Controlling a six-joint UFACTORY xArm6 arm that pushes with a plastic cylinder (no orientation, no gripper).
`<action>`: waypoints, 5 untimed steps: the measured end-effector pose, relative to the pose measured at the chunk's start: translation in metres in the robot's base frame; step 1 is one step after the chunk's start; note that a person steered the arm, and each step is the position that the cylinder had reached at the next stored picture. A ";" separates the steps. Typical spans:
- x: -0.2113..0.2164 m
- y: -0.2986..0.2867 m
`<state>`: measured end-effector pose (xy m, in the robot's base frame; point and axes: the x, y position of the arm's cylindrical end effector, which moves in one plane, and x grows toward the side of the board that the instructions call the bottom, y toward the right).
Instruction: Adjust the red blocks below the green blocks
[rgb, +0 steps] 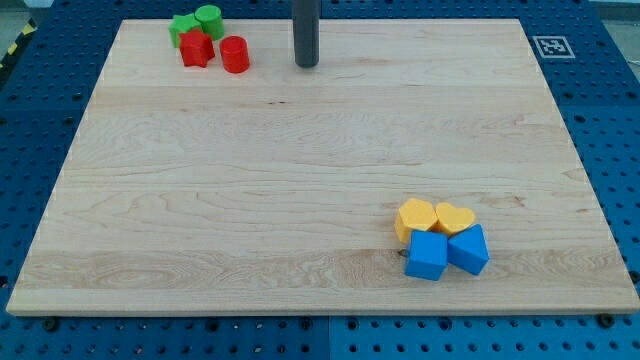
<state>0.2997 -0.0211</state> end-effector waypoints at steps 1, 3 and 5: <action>0.032 -0.018; 0.029 -0.100; -0.008 -0.127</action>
<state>0.2918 -0.1485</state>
